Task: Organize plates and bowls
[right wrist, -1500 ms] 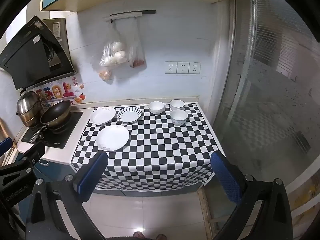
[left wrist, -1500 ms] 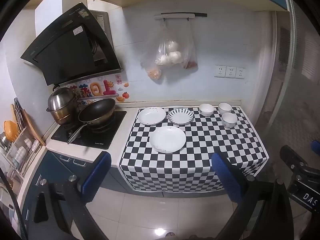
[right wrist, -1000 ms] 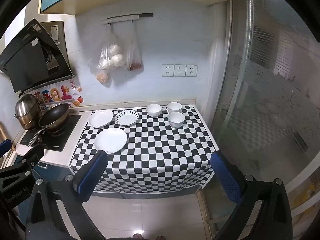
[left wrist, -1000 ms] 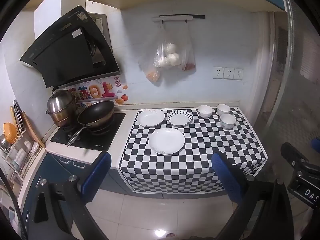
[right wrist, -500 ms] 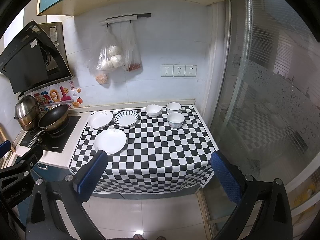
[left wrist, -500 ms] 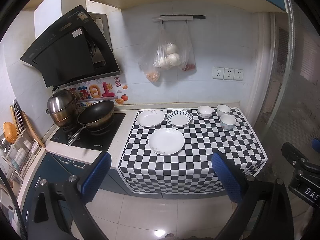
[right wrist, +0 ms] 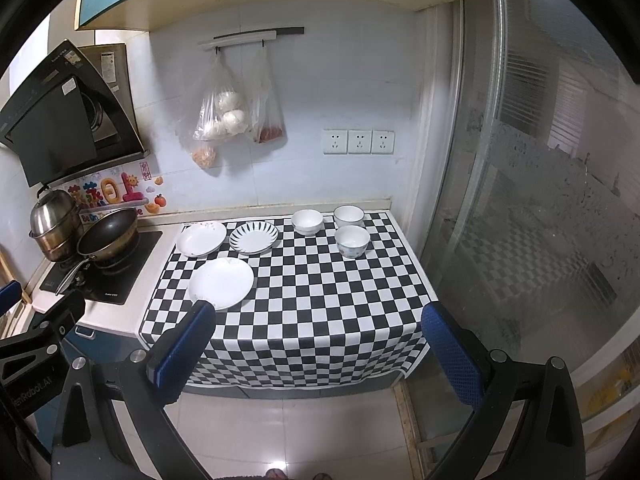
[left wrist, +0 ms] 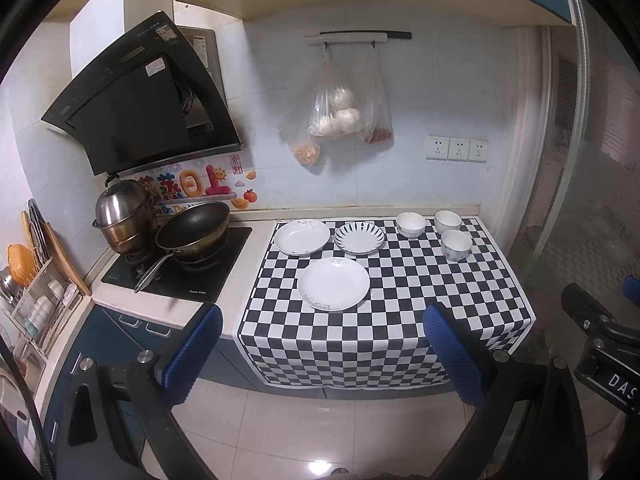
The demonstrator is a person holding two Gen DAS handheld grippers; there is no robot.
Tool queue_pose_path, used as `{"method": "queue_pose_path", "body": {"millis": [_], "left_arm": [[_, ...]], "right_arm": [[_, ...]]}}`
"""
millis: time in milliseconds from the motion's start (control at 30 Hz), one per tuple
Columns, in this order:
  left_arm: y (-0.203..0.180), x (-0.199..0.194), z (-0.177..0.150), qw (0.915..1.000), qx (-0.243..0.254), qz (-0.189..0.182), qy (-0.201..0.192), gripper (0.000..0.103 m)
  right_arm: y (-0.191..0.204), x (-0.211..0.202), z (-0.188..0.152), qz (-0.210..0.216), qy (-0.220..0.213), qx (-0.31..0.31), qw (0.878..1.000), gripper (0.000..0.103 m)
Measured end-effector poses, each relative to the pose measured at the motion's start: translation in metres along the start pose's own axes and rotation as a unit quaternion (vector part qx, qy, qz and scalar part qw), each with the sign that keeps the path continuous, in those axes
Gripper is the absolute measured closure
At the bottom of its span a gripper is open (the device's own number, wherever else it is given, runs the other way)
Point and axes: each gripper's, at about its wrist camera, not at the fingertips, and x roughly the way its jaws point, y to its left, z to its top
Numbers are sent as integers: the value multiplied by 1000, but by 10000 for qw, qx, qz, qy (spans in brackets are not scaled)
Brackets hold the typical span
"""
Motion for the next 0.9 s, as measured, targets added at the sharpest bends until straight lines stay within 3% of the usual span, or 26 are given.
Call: {"method": "queue_pose_path", "body": {"millis": [900], "left_arm": [[-3, 1, 4, 10000, -19, 33, -15, 0]], "right_arm": [[2, -2, 4, -15, -91, 8, 10000, 0]]}}
